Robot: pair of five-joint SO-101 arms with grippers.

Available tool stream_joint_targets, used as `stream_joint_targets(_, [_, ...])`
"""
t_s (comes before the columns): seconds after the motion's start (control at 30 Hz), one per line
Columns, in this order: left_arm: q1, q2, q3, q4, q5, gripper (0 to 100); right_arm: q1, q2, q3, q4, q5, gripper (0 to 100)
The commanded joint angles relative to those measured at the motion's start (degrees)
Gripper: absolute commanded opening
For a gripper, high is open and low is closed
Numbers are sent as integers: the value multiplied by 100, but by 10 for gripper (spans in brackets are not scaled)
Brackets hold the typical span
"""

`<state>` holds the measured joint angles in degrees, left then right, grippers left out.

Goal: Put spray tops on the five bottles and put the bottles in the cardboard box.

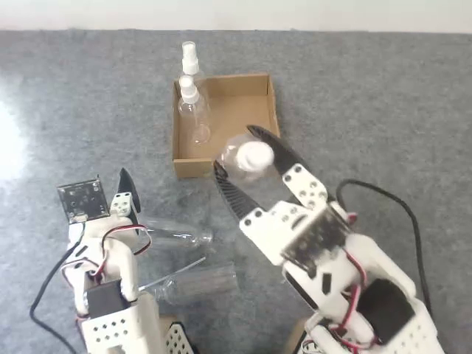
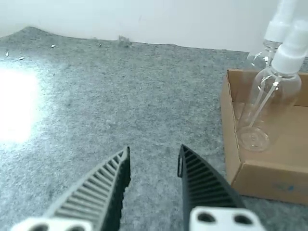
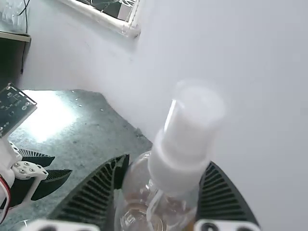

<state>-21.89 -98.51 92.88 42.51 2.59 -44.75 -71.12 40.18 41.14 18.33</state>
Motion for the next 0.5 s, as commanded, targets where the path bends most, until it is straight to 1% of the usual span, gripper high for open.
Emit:
stream_joint_targets(0.0, [0, -114, -57, -193, -44, 152, 22, 576, -642, -40, 70, 101])
stream_joint_targets(0.1, [0, -114, -57, -211, -44, 152, 22, 954, -782, -145, 70, 101])
stream_joint_targets(0.47, [-9, -114, -48, -202, -44, 152, 31, 2325, -765, -1402, 35, 101])
